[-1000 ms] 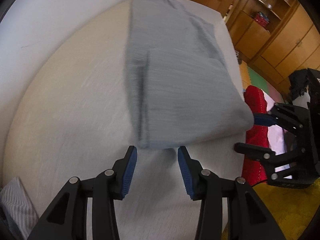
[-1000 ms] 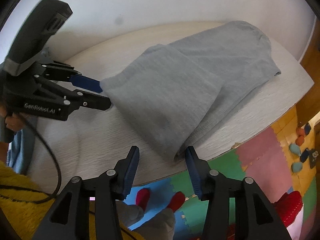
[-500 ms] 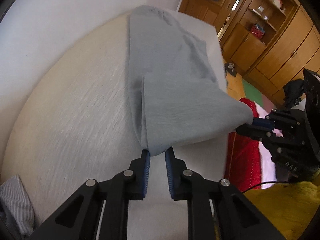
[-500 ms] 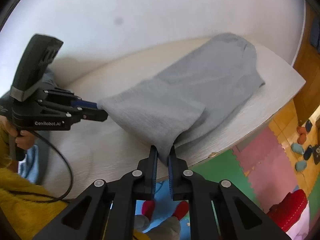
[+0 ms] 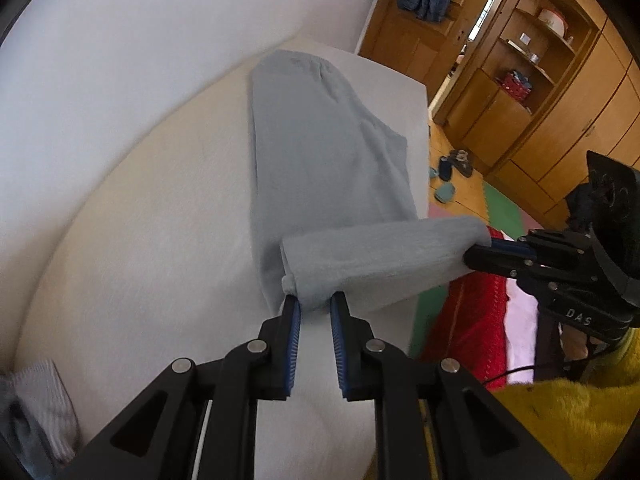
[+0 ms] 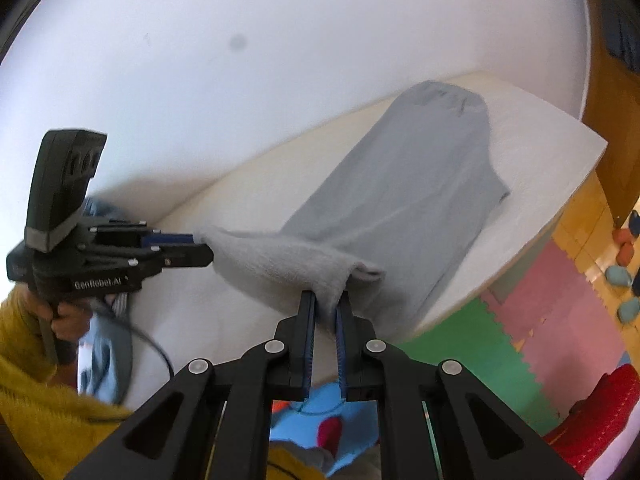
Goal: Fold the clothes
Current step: 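Grasp the folded end of the grey sweatpants with the right gripper and lift it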
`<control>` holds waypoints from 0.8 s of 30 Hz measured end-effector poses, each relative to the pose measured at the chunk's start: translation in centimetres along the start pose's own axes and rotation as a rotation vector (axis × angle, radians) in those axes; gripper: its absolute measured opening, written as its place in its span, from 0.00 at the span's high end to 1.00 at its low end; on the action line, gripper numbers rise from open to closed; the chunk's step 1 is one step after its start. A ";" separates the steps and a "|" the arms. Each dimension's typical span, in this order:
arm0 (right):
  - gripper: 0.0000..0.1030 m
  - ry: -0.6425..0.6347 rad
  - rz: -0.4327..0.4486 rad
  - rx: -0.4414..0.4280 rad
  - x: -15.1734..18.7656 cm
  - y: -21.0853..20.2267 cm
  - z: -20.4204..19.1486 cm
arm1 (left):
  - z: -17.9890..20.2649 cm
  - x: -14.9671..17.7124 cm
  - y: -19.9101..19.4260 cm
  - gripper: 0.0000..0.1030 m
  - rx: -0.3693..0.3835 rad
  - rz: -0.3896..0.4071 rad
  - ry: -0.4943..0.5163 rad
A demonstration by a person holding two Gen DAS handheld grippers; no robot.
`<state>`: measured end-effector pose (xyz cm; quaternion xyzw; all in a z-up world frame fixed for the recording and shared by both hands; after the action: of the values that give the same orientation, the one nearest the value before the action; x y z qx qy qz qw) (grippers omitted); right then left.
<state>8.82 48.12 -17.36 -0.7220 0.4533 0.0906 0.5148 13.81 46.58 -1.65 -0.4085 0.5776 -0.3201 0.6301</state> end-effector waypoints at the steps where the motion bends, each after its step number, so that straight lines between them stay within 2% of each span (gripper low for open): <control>1: 0.90 0.001 0.010 0.004 -0.6 0.1 0.4 | -0.3 -0.5 0.0 0.87 -0.010 0.007 0.001; 11: 0.90 0.054 0.044 0.059 -4.4 3.6 5.9 | 1.1 -5.1 3.4 0.87 -0.048 0.049 -0.052; 21: 0.89 0.054 -0.033 0.107 -5.1 8.5 9.6 | 1.5 -7.5 10.7 0.87 -0.107 -0.038 -0.065; 24: 0.80 0.054 -0.047 0.134 -4.8 9.2 10.0 | 1.4 -7.6 11.9 0.87 -0.114 -0.057 -0.070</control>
<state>2.51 58.52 -25.11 -0.6986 0.4549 0.0287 0.5515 13.44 58.90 -8.60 -0.4708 0.5605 -0.2900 0.6165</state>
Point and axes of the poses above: each gripper's, at about its wrist camera, not at the fingertips, and y roughly the way its jaws point, z to its right, x to its underside, the point moved 2 cm from there along y, roughly the way its jaws point, and after that the axes turned 13 degrees about -x, right-handed, at the moved point
